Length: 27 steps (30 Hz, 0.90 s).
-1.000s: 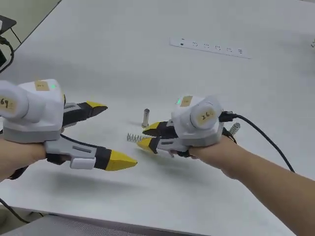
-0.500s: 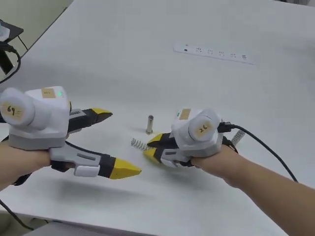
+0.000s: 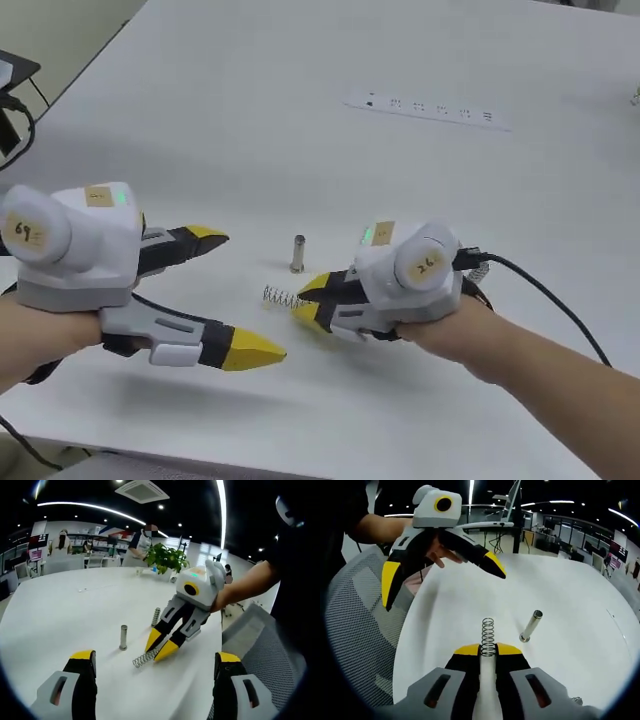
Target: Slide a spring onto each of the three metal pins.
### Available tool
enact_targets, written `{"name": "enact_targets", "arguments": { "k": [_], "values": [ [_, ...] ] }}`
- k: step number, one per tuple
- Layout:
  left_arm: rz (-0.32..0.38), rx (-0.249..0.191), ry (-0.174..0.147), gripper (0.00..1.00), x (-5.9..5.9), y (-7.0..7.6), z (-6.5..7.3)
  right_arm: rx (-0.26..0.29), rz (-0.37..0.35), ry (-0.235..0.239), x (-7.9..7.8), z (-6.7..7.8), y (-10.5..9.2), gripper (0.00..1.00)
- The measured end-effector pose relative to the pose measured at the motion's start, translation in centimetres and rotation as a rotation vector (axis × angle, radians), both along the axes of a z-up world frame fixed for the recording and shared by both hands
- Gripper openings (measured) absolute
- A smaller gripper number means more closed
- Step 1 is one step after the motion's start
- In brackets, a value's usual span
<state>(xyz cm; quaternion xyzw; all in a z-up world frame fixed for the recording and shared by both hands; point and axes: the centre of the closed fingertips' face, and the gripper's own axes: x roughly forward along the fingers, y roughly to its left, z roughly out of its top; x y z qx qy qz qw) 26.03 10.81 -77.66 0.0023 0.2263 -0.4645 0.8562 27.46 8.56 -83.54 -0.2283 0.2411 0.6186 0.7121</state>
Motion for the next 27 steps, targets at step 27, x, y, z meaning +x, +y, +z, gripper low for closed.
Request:
{"name": "enact_targets", "arguments": {
  "k": [27],
  "values": [
    [-0.124, -0.007, 0.029, 0.81, -1.2, -3.2, -0.3, 0.016, 0.029, -0.026, -0.8, 3.5, -6.4, 0.08]
  ]
}}
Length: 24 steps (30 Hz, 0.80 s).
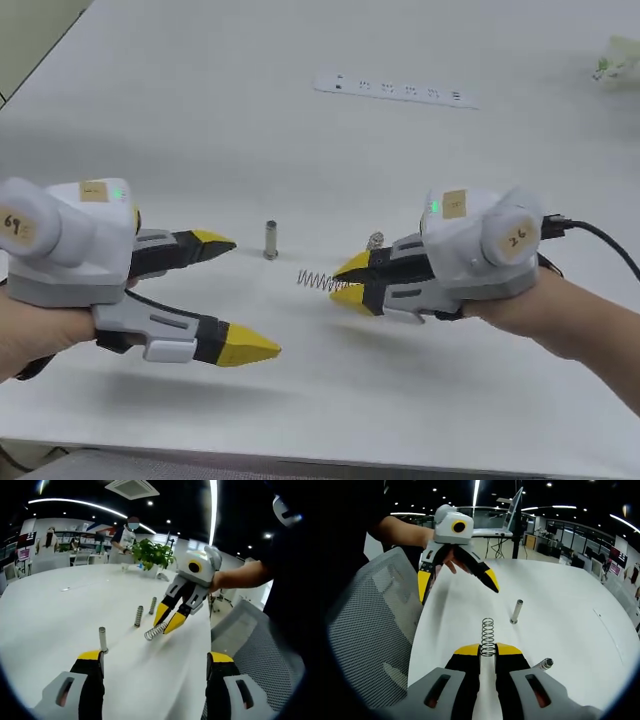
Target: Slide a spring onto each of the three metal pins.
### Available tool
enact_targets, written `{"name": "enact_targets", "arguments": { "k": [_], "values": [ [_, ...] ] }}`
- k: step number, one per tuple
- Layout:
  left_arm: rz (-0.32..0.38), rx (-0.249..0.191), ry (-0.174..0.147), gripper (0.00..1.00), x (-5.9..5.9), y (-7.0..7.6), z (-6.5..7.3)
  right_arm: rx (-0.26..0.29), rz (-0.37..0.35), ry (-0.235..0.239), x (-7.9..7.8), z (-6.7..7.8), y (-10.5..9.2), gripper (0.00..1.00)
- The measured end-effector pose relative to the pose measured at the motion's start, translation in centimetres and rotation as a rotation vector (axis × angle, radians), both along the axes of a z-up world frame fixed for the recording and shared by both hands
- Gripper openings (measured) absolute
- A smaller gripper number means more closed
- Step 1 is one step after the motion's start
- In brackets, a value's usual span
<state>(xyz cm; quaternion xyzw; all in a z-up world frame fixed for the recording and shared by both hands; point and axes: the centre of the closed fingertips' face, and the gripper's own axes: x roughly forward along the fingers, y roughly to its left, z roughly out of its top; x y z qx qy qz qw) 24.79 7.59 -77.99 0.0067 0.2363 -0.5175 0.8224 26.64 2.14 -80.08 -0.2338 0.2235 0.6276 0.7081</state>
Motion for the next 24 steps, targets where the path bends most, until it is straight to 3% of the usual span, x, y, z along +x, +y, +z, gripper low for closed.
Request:
{"name": "enact_targets", "arguments": {
  "k": [7, 24],
  "values": [
    [-0.056, -0.014, 0.009, 0.69, -0.2, -1.5, 0.2, -0.01, 0.052, -0.001, -0.8, 0.3, -1.2, 0.08],
    [-0.174, -0.018, -0.035, 0.45, 0.3, -5.8, 0.5, -0.01, 0.092, -0.017, -1.8, 1.1, -1.8, 0.08]
  ]
}}
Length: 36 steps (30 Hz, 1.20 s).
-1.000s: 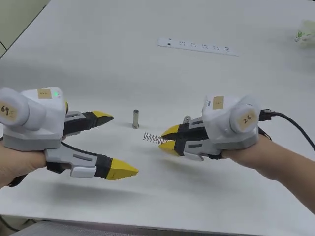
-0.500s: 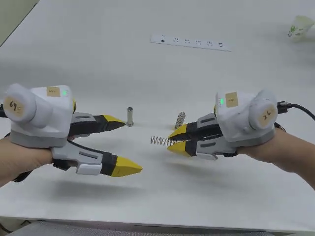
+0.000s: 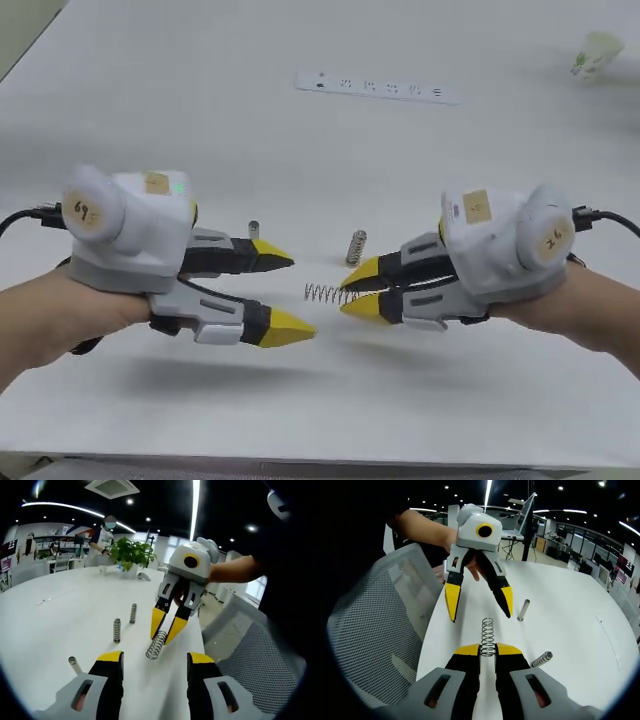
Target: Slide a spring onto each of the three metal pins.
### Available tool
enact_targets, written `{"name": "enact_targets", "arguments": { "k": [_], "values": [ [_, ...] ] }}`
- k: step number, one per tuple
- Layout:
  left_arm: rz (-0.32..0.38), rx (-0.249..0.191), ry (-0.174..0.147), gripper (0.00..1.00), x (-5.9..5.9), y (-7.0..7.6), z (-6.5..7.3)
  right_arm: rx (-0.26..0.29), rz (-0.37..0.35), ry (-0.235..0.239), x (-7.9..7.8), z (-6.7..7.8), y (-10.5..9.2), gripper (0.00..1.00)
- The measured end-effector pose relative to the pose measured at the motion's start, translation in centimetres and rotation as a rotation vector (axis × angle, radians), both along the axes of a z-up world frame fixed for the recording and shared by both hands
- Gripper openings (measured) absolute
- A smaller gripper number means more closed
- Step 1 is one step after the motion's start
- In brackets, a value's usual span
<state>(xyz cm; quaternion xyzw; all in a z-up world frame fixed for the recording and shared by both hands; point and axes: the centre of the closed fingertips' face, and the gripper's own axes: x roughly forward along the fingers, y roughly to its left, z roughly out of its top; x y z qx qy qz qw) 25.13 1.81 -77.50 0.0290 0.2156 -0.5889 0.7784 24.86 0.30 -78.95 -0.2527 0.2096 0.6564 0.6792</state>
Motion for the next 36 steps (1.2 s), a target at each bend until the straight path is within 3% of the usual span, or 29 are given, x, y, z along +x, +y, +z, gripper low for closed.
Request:
{"name": "enact_targets", "arguments": {
  "k": [8, 12, 26, 36],
  "values": [
    [-0.037, -0.015, -0.009, 0.3, -0.1, -1.1, 0.2, 0.0, 0.015, -0.005, -0.2, 0.3, -0.1, 0.08],
    [-0.034, -0.009, -0.021, 0.29, 0.0, -1.3, 0.0, 0.005, 0.017, -0.003, -0.3, 0.6, -0.2, 0.08],
    [-0.062, -0.037, -0.023, 0.09, -0.3, -1.9, 0.4, 0.006, 0.028, -0.003, -0.4, 1.1, -0.3, 0.08],
    [-0.079, -0.029, -0.048, 0.03, -0.5, -1.7, 0.4, 0.008, 0.035, 0.002, -0.7, 1.1, -0.1, 0.08]
  ]
}}
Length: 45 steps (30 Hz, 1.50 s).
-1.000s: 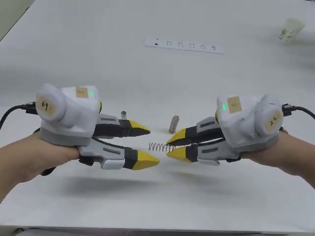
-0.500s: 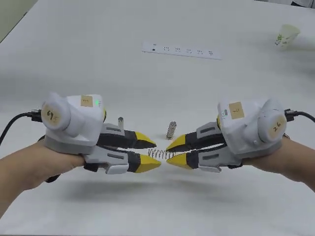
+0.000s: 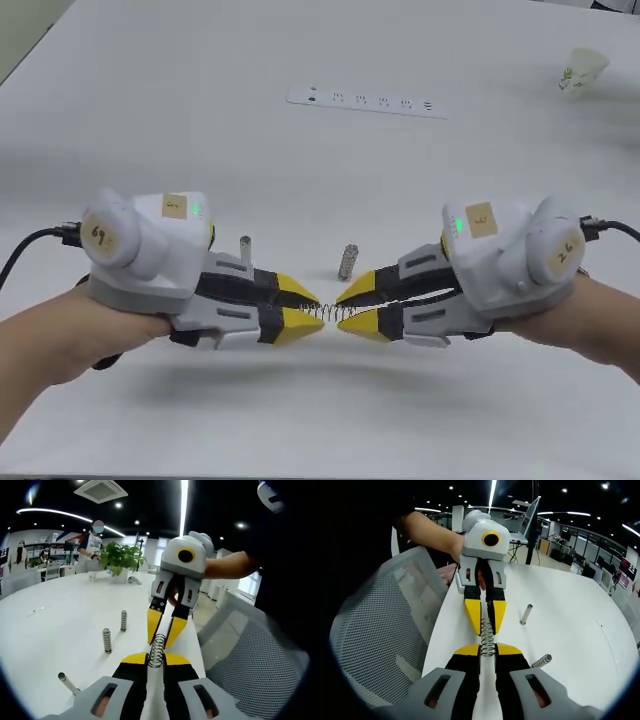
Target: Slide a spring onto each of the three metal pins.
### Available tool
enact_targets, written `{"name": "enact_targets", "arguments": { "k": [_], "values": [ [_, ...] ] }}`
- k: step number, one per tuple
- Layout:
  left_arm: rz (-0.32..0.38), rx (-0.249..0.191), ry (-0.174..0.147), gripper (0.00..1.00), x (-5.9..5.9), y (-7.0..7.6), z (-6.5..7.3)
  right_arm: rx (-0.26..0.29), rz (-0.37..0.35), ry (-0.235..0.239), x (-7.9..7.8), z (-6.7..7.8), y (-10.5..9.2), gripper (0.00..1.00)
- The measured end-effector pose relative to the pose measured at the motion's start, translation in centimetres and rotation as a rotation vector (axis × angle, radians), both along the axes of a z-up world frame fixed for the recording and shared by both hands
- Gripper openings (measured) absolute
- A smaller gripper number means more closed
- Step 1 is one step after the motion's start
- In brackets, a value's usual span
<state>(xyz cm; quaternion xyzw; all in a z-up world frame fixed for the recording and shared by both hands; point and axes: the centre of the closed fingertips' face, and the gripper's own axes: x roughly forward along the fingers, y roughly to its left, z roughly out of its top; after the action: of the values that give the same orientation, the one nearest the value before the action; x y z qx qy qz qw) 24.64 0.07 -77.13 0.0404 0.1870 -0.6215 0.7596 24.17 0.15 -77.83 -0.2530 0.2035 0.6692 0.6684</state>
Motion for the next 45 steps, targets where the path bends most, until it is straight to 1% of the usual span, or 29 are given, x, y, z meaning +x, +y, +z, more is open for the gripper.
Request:
{"name": "enact_targets", "arguments": {
  "k": [3, 9, 14, 16, 20, 24, 30, 35, 41, 45],
  "values": [
    [-0.003, 0.001, -0.011, 0.03, 0.0, 0.0, 0.1, 0.002, -0.004, -0.001, 0.1, 0.1, 0.0, 0.08],
    [-0.007, -0.008, -0.016, 0.02, 0.0, 0.0, 0.3, 0.012, -0.017, 0.001, 0.1, 0.2, 0.0, 0.08],
    [-0.016, -0.008, -0.011, 0.02, -0.3, -0.1, 0.3, 0.021, -0.038, 0.012, 0.1, 0.2, 0.0, 0.09],
    [-0.02, -0.011, -0.006, 0.02, -0.4, -0.2, 0.3, 0.024, -0.05, 0.028, 0.1, 0.2, -0.1, 0.09],
    [-0.024, -0.015, -0.004, 0.02, -0.4, -0.3, 0.5, 0.041, -0.074, 0.049, 0.1, 0.2, -0.5, 0.1],
    [-0.027, -0.015, -0.003, 0.02, -0.3, -0.2, 0.5, 0.027, -0.083, 0.053, 0.1, -0.2, -1.0, 0.1],
    [-0.033, -0.012, 0.002, 0.02, -0.4, -0.2, 0.5, 0.042, -0.094, 0.057, 0.2, -0.1, -1.0, 0.08],
    [-0.031, -0.006, 0.0, 0.02, -0.3, -0.1, 0.4, 0.061, -0.103, 0.061, 0.3, 0.3, -0.9, 0.07],
    [-0.027, -0.005, -0.002, 0.02, -0.3, 0.0, 0.4, 0.098, -0.111, 0.068, 0.5, 1.4, -0.7, 0.07],
    [-0.03, 0.001, -0.002, 0.02, -0.3, 0.0, 0.2, 0.11, -0.105, 0.066, 0.4, 1.8, -0.4, 0.07]
  ]
}}
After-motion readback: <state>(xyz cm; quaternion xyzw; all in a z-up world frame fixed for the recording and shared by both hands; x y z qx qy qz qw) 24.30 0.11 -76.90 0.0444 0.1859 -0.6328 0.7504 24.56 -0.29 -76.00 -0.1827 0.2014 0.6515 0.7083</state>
